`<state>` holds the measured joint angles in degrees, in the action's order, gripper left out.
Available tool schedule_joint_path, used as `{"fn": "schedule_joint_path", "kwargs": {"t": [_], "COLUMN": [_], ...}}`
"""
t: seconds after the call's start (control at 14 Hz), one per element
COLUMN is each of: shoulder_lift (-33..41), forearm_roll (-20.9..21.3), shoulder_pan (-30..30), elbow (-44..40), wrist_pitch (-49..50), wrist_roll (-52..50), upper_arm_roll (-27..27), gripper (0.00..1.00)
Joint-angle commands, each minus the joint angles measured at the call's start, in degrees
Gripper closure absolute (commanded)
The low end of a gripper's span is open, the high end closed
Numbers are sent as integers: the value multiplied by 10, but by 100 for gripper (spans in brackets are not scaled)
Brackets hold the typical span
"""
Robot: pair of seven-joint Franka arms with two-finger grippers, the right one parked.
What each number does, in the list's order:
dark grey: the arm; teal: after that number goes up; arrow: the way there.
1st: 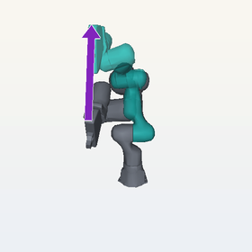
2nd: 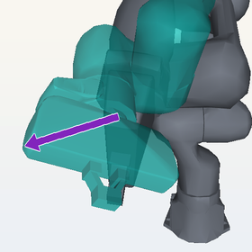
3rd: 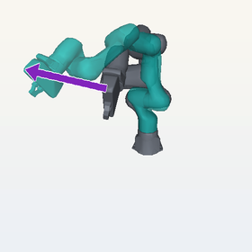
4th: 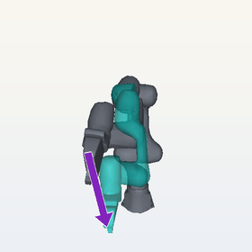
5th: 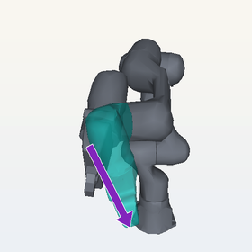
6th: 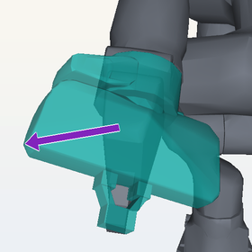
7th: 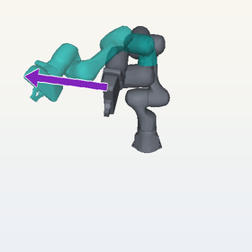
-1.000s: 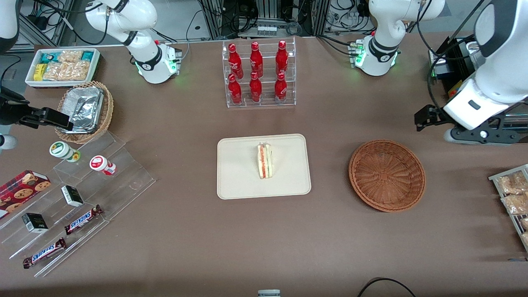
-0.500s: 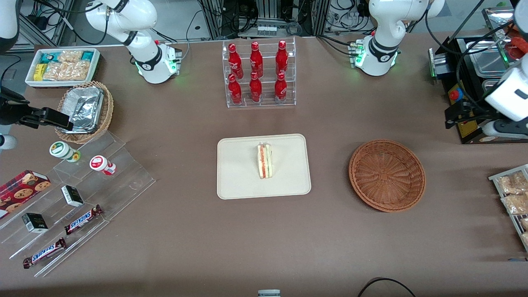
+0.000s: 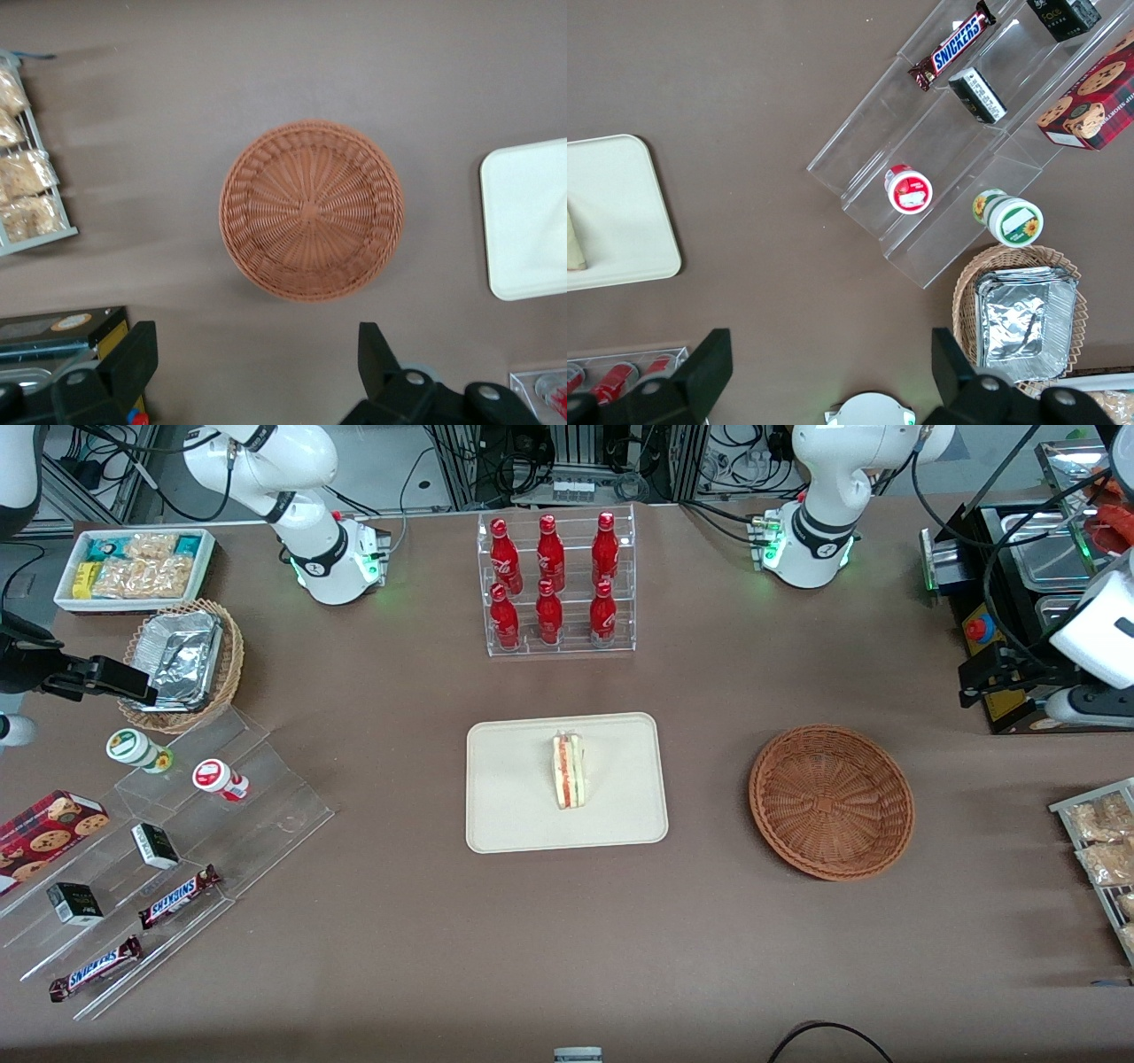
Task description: Place sandwich from basket to tray
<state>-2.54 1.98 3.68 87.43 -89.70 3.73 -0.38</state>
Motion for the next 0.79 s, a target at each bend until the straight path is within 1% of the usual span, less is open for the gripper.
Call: {"fn": "schedule_joint_path", "kwargs": {"t": [0.0, 0.14, 0.21, 0.5, 0.71], "shoulder_lift": [-4, 0, 1, 2, 10], "forearm_roll": [-5, -5, -1, -4, -6], "shoulder_pan": [-3, -38, -46, -38, -25], "elbow": [-17, -16, -16, -20, -18], "wrist_pitch": [23, 32, 43, 48, 51], "wrist_roll": [-11, -11, -11, -16, -18], "upper_arm_roll": [14, 53, 63, 57, 35], "gripper": [0, 0, 0, 0, 0]}}
